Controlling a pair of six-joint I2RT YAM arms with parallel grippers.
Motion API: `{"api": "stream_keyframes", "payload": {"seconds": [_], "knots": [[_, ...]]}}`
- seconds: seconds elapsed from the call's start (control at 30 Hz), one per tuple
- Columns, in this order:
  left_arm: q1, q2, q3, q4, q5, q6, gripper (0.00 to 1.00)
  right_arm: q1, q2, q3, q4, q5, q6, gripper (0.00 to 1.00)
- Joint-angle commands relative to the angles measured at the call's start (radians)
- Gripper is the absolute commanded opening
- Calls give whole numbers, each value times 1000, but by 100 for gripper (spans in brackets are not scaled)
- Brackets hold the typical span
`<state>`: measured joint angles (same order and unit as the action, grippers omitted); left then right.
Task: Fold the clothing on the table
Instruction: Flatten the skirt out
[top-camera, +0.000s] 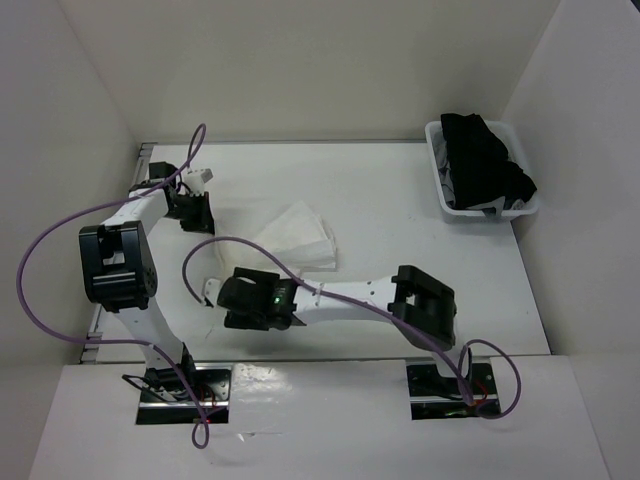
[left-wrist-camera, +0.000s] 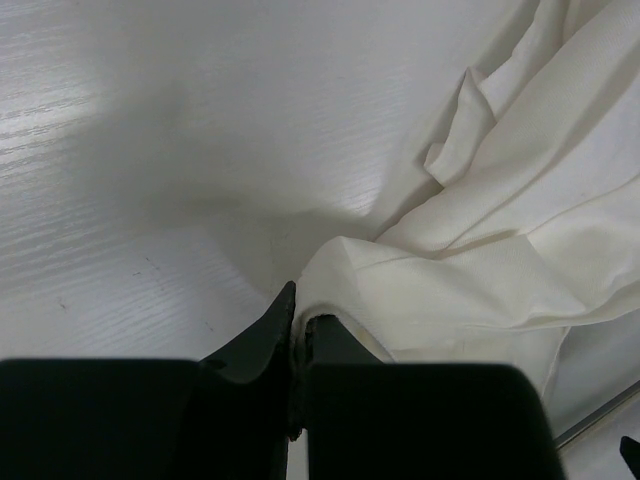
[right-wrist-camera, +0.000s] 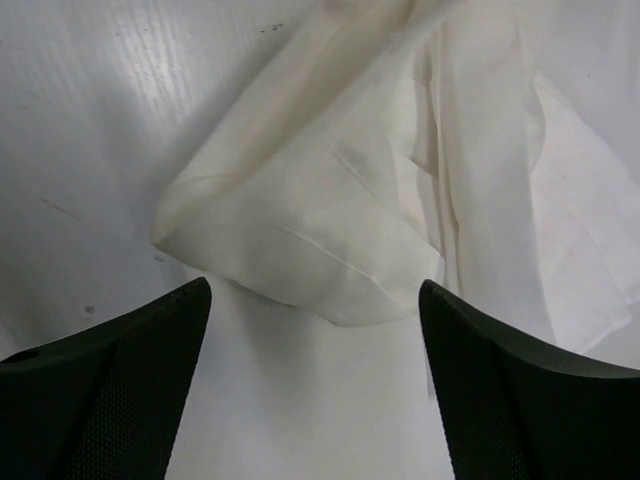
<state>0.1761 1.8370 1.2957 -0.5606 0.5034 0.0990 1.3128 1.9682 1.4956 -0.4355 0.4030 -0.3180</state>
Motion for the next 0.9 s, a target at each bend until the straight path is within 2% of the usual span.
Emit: {"api": "stream_keyframes", "payload": {"seconds": [0.0, 0.03, 0.13, 0.63, 0.8, 0.87], "knots": [[2, -4, -7, -4, 40, 4, 0, 43, 37, 14, 55, 106, 22, 90], [2, -4, 2, -4, 40, 4, 0, 58, 37, 24, 55, 106, 22, 95], [2, -4, 2, -4, 40, 4, 0, 83, 47, 25, 46, 115, 22, 96], [20, -22, -7, -13, 67, 4, 0, 92, 97, -12, 112, 152, 43, 95], [20, -22, 2, -13, 76, 4, 0, 92, 118, -3, 103, 142, 54, 90], [20, -13, 2, -13, 76, 4, 0, 92, 118, -3, 103, 142, 54, 77]]}}
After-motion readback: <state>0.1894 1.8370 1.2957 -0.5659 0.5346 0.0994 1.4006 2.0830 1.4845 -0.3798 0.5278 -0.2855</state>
